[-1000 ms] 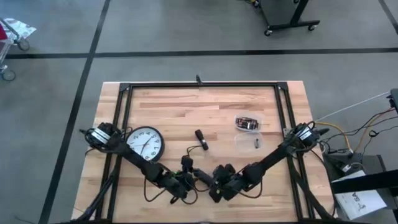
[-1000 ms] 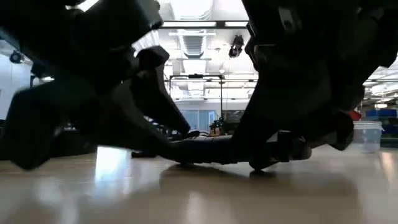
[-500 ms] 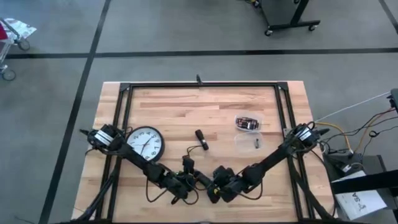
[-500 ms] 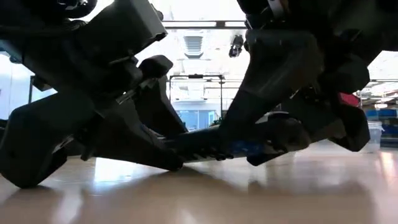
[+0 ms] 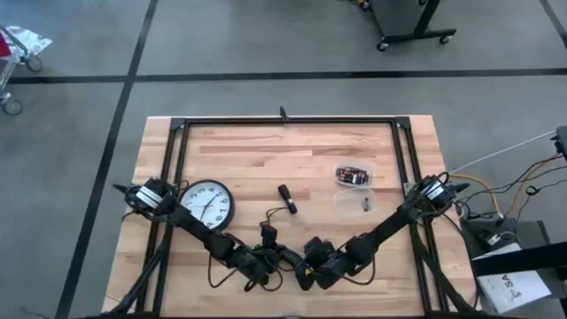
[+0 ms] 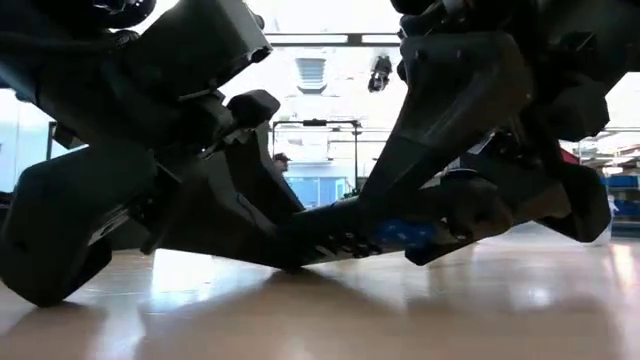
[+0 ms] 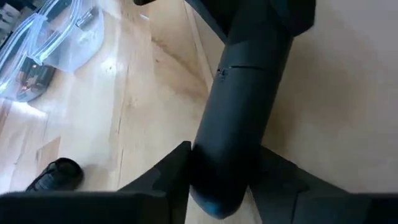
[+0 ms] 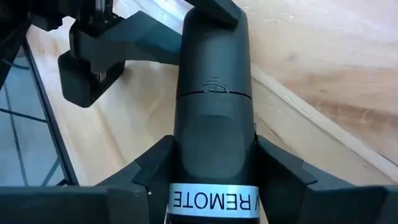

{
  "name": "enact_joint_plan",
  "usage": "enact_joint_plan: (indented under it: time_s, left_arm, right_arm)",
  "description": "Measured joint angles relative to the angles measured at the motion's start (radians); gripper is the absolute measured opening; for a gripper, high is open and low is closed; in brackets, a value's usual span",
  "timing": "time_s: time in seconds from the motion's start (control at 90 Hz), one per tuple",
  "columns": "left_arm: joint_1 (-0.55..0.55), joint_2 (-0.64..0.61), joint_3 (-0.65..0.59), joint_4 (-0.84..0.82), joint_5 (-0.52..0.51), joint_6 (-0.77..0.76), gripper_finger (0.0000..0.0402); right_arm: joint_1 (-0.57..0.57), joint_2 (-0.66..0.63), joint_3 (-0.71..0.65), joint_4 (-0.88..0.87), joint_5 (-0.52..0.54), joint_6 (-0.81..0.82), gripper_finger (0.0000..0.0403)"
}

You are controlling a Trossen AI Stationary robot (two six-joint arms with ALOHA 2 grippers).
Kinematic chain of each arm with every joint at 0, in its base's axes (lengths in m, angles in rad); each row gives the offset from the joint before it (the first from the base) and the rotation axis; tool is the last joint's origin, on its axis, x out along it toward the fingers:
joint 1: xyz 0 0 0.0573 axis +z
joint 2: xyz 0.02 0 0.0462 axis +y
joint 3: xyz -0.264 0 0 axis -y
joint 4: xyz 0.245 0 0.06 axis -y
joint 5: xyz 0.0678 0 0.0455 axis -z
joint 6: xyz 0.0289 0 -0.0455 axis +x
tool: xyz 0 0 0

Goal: Insert battery
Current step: Close the remote’s battery compartment cover

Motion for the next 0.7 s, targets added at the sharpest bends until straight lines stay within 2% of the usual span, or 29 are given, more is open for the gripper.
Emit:
enact_joint_plan:
  time_s: [0.267,0.6,0.7]
  left_arm:
    - [0.001,0.005,0.001,0.076,0.015,0.001,0.0147]
    - [-0.002,0.003,0.001,0.069,0.002,-0.011,0.0096]
    - [-0.002,-0.007,0.002,0.057,0.003,-0.033,0.0093]
  right_arm:
    - [-0.012,0.0,0.001,0.009,0.019,-0.011,0.0167]
    - [-0.015,-0.001,0.001,0.025,0.02,-0.047,0.0171]
    - [-0.015,-0.002,0.0,0.024,0.022,-0.073,0.0181]
